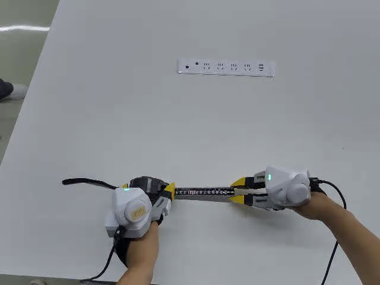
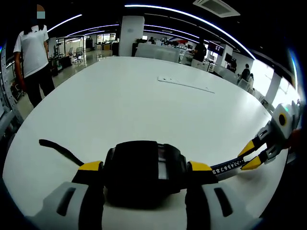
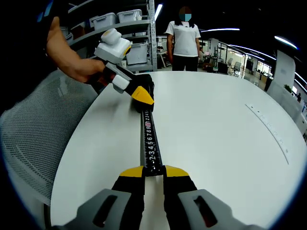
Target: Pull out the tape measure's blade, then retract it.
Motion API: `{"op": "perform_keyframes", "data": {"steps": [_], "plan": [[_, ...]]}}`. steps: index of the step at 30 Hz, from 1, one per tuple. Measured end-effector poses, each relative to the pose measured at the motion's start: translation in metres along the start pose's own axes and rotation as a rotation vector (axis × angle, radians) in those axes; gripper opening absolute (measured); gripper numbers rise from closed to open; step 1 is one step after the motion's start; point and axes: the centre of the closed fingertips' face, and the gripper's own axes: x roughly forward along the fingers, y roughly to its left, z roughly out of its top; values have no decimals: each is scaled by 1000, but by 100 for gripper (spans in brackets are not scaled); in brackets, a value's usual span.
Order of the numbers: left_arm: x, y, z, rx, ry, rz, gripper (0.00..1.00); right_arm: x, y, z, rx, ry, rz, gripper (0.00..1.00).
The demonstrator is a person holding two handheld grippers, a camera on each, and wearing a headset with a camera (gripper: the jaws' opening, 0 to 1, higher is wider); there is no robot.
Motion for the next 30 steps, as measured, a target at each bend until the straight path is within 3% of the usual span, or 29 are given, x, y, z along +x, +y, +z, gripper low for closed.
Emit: {"op": "perform_keyframes", "data": {"steps": [30], "plan": [[-1, 1, 2, -50, 2, -39, 64, 1, -3, 4, -7, -11, -14, 13]]}}
